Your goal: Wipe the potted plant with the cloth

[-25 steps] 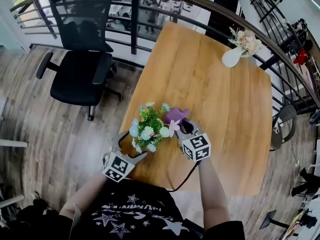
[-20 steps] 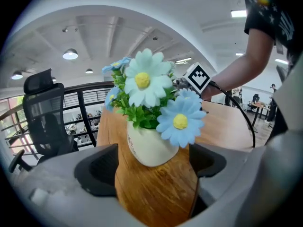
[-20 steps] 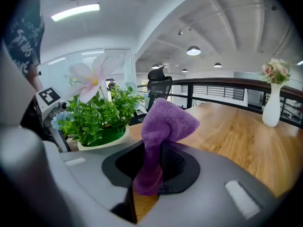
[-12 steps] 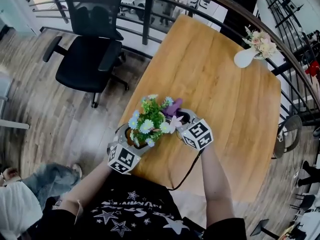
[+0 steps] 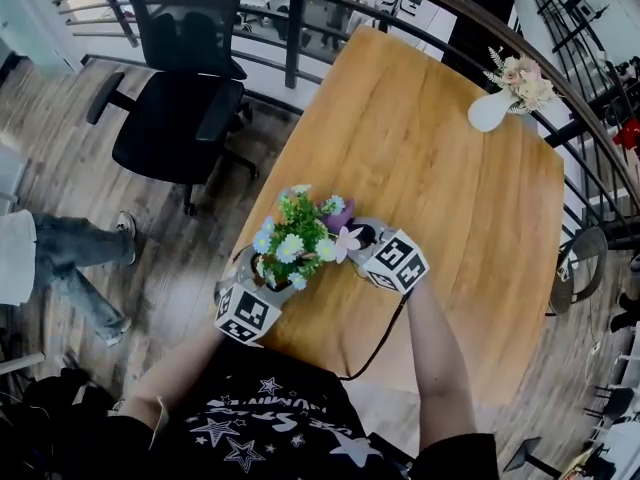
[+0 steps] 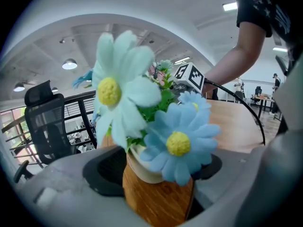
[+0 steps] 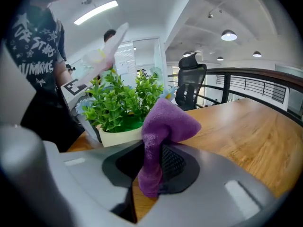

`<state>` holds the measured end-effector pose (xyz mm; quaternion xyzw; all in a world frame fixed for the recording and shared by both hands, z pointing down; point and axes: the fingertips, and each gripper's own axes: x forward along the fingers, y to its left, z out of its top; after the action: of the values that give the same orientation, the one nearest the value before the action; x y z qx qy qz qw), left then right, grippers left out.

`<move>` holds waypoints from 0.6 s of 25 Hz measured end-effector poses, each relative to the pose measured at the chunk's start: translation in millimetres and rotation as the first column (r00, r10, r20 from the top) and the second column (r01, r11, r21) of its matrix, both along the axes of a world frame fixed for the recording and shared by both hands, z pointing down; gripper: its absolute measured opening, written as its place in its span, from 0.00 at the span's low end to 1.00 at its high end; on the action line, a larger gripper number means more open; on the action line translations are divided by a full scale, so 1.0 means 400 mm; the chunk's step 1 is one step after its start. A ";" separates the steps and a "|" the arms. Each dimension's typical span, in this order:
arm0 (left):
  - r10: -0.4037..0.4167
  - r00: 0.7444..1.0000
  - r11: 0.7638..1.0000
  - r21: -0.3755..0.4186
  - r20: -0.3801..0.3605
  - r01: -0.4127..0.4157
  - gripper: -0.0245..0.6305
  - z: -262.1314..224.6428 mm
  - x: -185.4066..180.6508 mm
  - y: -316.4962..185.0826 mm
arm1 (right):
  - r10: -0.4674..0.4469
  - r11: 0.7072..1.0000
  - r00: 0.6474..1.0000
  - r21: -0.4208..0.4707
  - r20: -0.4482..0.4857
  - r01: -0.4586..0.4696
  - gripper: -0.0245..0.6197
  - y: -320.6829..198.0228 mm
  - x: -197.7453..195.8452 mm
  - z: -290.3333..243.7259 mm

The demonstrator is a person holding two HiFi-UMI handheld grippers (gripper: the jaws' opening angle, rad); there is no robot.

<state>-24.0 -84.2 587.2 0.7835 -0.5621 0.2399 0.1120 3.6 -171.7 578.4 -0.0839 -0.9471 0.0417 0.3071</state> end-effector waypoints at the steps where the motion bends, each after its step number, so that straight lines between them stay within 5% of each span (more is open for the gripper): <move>1: 0.000 1.000 1.000 -0.002 -0.001 0.000 0.63 0.002 -0.001 0.000 | 0.008 1.000 1.000 -0.008 0.003 -0.008 0.16 0.002 0.002 0.002; 15: -0.012 1.000 1.000 0.005 -0.016 0.012 0.63 0.013 -0.001 -0.003 | 0.177 0.980 0.984 -0.094 0.025 -0.174 0.16 0.078 0.049 0.015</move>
<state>-24.6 -85.3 592.3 0.7822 -0.5666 0.2315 0.1162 23.1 -140.4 584.3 -0.0146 -0.9528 0.1103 0.2825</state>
